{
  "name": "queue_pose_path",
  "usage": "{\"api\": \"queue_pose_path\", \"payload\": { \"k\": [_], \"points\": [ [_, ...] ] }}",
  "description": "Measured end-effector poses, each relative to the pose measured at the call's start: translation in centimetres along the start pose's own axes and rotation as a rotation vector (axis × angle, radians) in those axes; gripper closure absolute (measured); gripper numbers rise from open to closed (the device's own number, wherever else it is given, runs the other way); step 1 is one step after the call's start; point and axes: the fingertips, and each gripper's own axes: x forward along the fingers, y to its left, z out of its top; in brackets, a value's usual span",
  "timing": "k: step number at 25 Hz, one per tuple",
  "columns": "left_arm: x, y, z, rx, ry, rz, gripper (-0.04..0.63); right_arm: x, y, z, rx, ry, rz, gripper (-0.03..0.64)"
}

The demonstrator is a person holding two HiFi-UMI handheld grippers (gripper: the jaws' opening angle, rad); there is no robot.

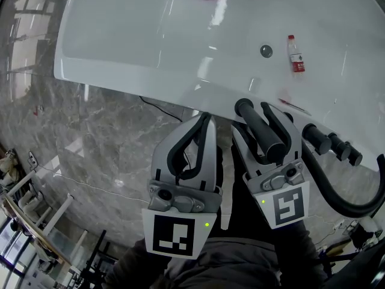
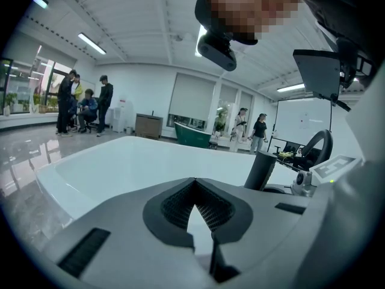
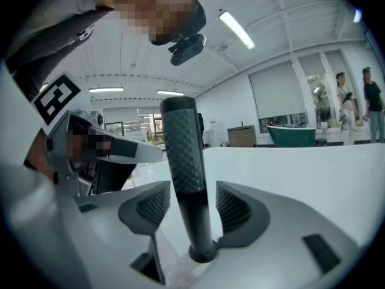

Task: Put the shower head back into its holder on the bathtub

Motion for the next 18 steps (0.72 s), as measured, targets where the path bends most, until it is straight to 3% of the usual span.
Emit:
{"api": "queue_pose_path", "payload": {
  "k": [18],
  "points": [
    [-0.25,0.82,0.61,-0.005,-0.016,0.003,0.592,0.64,0.61,0.67,-0.028,-0.007,0.01,0.382]
  ]
}}
